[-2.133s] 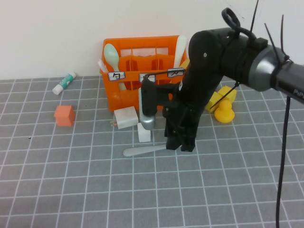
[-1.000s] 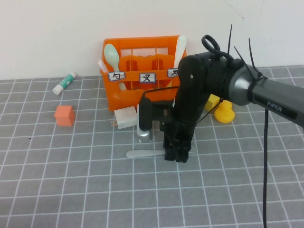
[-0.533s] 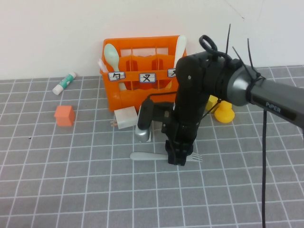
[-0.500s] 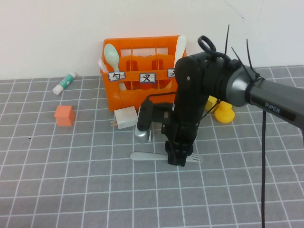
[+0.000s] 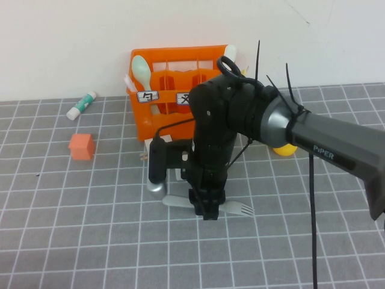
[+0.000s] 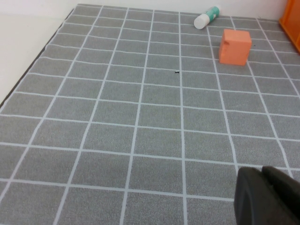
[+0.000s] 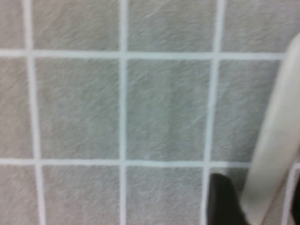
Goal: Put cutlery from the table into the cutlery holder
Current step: Pick up the fork
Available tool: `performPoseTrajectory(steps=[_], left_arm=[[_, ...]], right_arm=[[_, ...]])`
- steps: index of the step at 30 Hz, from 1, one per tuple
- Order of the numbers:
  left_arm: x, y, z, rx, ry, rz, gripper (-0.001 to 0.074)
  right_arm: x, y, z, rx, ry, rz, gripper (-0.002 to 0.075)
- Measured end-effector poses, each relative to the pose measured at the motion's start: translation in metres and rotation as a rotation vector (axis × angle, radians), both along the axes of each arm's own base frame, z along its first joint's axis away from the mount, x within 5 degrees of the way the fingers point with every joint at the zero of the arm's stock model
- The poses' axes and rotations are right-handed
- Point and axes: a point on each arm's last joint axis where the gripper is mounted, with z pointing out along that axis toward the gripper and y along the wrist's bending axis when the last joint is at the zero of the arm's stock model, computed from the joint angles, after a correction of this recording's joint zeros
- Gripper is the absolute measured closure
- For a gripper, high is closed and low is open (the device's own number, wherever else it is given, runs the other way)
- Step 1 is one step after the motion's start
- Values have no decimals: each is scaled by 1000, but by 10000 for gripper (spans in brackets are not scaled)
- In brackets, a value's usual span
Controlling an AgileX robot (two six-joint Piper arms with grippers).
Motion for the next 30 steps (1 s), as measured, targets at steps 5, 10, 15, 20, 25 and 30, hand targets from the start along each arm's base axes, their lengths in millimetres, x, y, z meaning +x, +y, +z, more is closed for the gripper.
performPoseTrajectory(steps=[5, 10, 15, 20, 25, 30], left_arm=[[0, 0, 0, 0, 0, 0, 736], [0, 0, 0, 0, 0, 0, 736], [0, 0, 0, 0, 0, 0, 736], [0, 0, 0, 0, 0, 0, 736], [0, 0, 0, 0, 0, 0, 736], [0, 0, 0, -1, 0, 0, 736]], right_arm=[[1, 1, 0, 10, -11, -8, 352], [2, 2, -8, 4, 7, -9, 347], [1, 3, -12, -3, 32, -10, 391], [1, 3, -11, -6, 36, -13, 589], [4, 9, -2, 25, 43, -33, 587], [1, 15, 32, 189, 72, -46, 587]])
